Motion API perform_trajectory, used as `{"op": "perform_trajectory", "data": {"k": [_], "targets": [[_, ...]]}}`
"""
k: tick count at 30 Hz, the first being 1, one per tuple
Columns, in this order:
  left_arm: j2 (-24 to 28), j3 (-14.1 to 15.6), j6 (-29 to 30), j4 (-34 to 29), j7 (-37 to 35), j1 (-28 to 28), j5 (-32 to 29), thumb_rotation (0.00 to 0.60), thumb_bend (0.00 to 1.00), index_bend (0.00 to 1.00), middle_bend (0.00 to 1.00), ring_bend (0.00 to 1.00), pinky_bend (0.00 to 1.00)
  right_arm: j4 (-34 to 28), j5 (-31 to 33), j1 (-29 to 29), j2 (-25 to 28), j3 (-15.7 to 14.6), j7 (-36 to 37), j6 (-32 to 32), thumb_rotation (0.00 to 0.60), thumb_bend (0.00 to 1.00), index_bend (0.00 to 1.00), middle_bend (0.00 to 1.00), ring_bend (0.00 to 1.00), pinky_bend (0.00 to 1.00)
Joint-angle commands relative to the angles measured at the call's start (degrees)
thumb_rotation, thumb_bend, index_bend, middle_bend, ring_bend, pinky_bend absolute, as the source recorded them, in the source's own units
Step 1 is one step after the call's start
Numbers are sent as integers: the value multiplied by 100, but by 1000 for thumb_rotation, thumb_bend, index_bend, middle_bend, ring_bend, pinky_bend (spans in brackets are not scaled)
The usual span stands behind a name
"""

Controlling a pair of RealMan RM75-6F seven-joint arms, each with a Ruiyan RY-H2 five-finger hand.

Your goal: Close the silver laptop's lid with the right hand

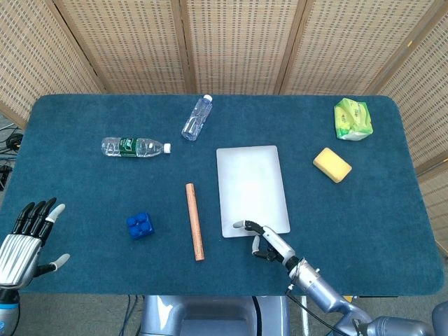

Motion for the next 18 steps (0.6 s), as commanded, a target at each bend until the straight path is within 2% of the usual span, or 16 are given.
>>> {"op": "perform_trajectory", "data": {"k": [1,7,10,13,18], "targets": [[-3,-1,-2,5,-2,0,-4,600,65,0,0,0,0,-9,-31,-17,9,-14,-10,51,600,1000,207,212,114,128],[-8,-7,-21,14,-2,-7,-22,600,65,0,0,0,0,-194,-237,-119,293,-71,-259,375,600,1000,207,206,114,128],[-12,2,-27,11,11,-4,-20,600,65,0,0,0,0,-359,-466,-221,631,-190,-613,642,600,984,207,179,83,115],[-10,1,-6,4,15,3,-9,600,65,0,0,0,0,-375,-666,-403,910,-296,-1238,1025,600,909,207,120,17,72],[-17,4,-2,-6,43,8,-3,600,65,0,0,0,0,-139,-879,-945,1141,-356,-2773,2005,600,785,181,9,0,19]]}}
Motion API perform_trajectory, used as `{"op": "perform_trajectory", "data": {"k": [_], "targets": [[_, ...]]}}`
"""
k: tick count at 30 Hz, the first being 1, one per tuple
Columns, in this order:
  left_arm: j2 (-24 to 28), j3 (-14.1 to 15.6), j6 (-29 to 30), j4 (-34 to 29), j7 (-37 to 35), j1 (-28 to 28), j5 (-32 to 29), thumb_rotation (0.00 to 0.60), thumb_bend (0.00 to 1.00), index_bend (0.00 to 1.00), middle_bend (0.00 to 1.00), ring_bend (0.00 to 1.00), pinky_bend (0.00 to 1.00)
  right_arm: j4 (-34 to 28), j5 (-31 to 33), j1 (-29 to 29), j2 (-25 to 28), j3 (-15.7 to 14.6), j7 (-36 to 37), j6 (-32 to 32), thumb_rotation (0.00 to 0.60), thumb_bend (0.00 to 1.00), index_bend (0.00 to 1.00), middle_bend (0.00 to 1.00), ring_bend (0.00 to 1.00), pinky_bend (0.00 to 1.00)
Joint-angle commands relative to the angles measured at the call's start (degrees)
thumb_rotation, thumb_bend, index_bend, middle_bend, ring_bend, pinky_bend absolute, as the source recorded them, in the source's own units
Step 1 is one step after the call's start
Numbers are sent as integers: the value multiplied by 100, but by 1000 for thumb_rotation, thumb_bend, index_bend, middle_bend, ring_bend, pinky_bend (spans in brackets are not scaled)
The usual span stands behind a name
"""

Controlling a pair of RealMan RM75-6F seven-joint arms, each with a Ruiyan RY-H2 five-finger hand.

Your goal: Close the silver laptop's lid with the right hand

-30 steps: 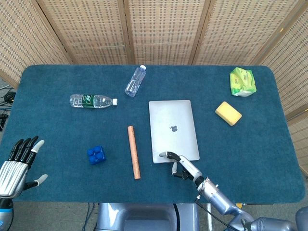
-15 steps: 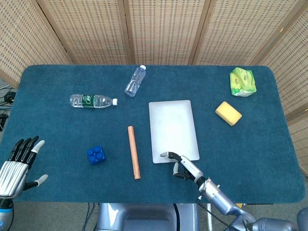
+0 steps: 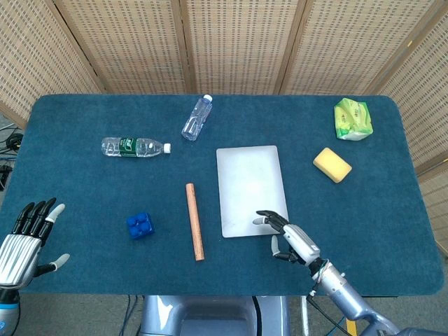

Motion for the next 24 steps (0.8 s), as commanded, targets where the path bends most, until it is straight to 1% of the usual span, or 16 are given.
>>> {"op": "perform_trajectory", "data": {"k": [1,2,3,6,7,9,12,16,24], "targets": [[-8,4,-5,-6,25,0,8,600,65,0,0,0,0,241,-282,-605,334,-96,-1574,1047,600,765,170,1,0,11],[-11,5,-5,-6,32,0,11,600,65,0,0,0,0,261,-296,-646,349,-99,-1685,1118,600,758,162,0,0,4],[-14,7,-6,-8,43,0,14,600,65,0,0,0,0,334,-326,-747,395,-91,-1963,1303,600,753,157,0,0,3],[-32,16,-8,-2,74,5,23,600,65,0,0,0,0,607,-453,-1125,442,-47,-2893,2010,600,749,143,0,0,0],[-40,17,-21,7,87,3,18,600,65,0,0,0,0,788,-503,-1303,428,-2,-3292,2355,600,745,133,0,0,0],[-51,17,-38,15,98,0,4,600,65,0,0,0,0,993,-551,-1483,380,39,-3652,2685,600,721,105,0,0,0],[-59,12,-51,21,116,-6,-4,600,65,0,0,0,0,1141,-539,-1654,387,63,-3937,2925,600,643,38,0,0,0],[-70,10,-44,27,130,2,-14,600,65,0,0,0,0,1193,-425,-1875,477,45,-4110,3082,600,574,1,0,0,0],[-63,-15,-89,30,127,-11,-90,600,65,0,0,0,0,989,-337,-2017,745,-6,-4210,3006,600,569,0,0,0,0]]}}
